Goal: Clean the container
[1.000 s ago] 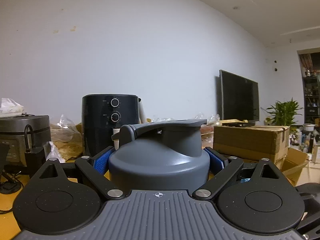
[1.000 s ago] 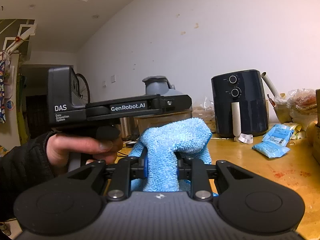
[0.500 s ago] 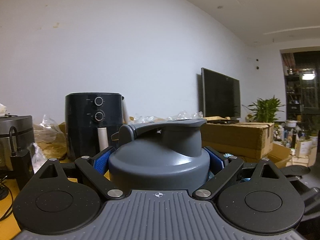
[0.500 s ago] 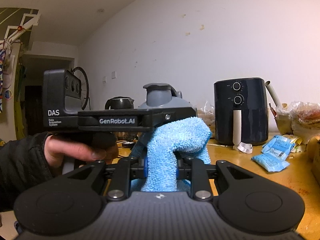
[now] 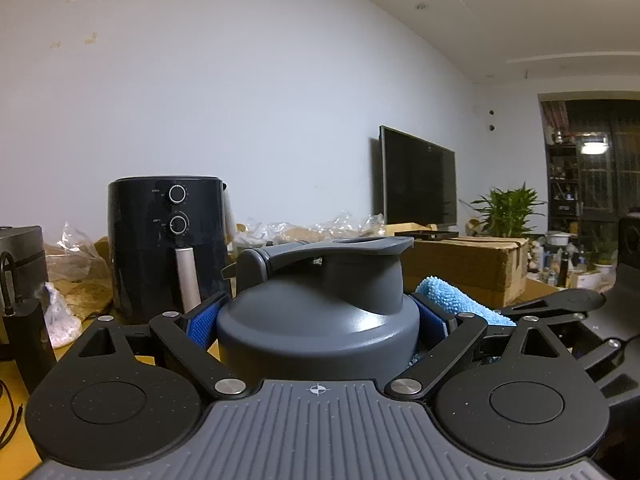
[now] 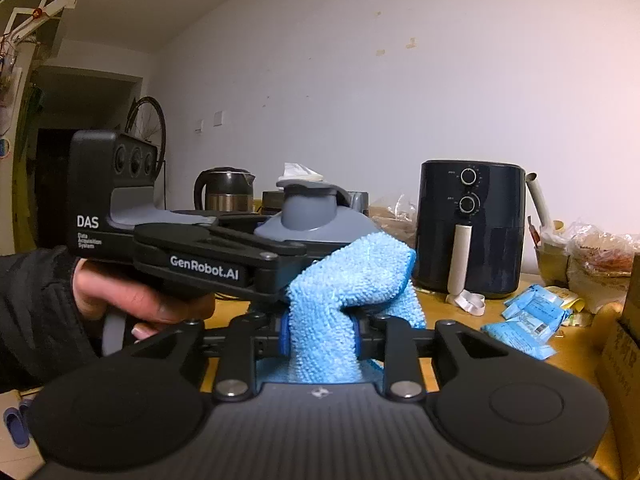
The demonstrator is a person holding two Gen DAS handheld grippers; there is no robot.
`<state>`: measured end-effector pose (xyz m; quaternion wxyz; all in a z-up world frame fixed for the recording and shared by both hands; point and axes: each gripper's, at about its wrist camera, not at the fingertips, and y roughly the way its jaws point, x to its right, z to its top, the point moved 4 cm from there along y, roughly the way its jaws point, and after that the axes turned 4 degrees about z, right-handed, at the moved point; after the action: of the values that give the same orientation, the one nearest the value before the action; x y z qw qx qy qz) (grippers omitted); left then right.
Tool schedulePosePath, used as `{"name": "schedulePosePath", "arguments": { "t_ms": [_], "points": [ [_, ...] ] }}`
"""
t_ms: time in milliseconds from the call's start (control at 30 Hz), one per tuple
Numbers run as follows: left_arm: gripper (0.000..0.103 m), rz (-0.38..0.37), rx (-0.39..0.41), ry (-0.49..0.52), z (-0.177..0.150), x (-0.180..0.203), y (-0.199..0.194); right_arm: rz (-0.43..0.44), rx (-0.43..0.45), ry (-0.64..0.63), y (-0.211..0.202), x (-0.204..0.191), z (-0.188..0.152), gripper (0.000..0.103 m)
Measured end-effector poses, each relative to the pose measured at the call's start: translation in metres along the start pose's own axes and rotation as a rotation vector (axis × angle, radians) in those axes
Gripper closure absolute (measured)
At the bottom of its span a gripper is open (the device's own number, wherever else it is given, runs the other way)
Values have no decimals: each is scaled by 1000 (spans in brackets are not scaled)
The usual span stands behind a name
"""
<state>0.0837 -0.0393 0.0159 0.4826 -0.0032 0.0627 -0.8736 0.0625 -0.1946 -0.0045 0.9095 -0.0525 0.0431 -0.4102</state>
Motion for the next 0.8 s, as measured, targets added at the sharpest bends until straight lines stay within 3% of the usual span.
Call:
{"name": "schedulePosePath", "arguments": {
  "t_ms": [300,800],
  "points": [
    [8,-7,-1,14,-1,3,1,34,70,53,-4,6,-11,77],
    [8,-6,6,15,-1,3,2,46,82,66,-1,11,-20,77]
  ]
}}
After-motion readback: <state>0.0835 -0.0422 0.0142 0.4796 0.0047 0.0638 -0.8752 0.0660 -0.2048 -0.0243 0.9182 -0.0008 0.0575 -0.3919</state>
